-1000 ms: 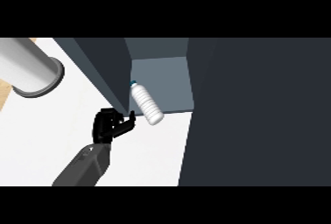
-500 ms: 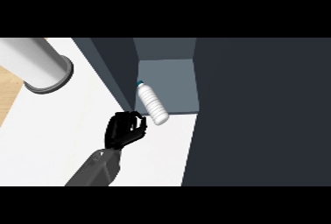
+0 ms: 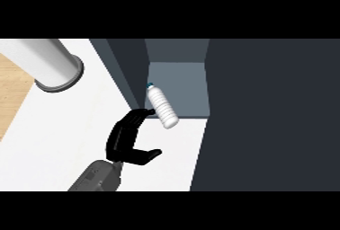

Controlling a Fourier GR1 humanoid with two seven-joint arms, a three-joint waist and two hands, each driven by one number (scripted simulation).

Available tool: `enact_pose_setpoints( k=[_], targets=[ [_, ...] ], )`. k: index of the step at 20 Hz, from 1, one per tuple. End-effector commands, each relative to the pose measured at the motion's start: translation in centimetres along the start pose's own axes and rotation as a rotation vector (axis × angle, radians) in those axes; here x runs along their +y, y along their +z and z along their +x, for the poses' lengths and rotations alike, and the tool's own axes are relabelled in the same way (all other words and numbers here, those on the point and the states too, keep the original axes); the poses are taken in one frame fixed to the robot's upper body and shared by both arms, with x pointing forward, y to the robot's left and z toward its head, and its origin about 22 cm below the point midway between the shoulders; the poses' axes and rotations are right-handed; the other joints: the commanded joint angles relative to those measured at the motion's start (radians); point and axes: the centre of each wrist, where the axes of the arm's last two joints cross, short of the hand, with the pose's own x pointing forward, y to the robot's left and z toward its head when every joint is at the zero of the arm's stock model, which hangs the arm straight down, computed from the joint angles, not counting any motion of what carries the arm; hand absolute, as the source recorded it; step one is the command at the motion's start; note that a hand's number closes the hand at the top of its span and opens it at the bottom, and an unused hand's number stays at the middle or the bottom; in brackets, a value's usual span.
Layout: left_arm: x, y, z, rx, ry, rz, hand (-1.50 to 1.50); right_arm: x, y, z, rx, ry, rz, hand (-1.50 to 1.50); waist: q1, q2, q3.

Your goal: Pick up the bottled water, place it into the cabinet and close the cabinet

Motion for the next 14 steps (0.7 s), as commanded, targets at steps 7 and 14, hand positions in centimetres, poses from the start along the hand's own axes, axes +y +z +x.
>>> enact_pose_setpoints(
  k=[7,14],
  targets=[
    [4.1,6.7,6.2,-0.047,-0.082,0.039,-1.5,6.2,0.1,3.2,-0.011,-0.003,0.188,1.5,0.008,0.004,0.0],
    [8.8,10.3,11.4,-0.079,-0.236,0.087,-1.5,9.0,-1.2,2.6,-0.008,-0.105,0.251,1.5,0.017,-0.001,-0.004]
  ],
)
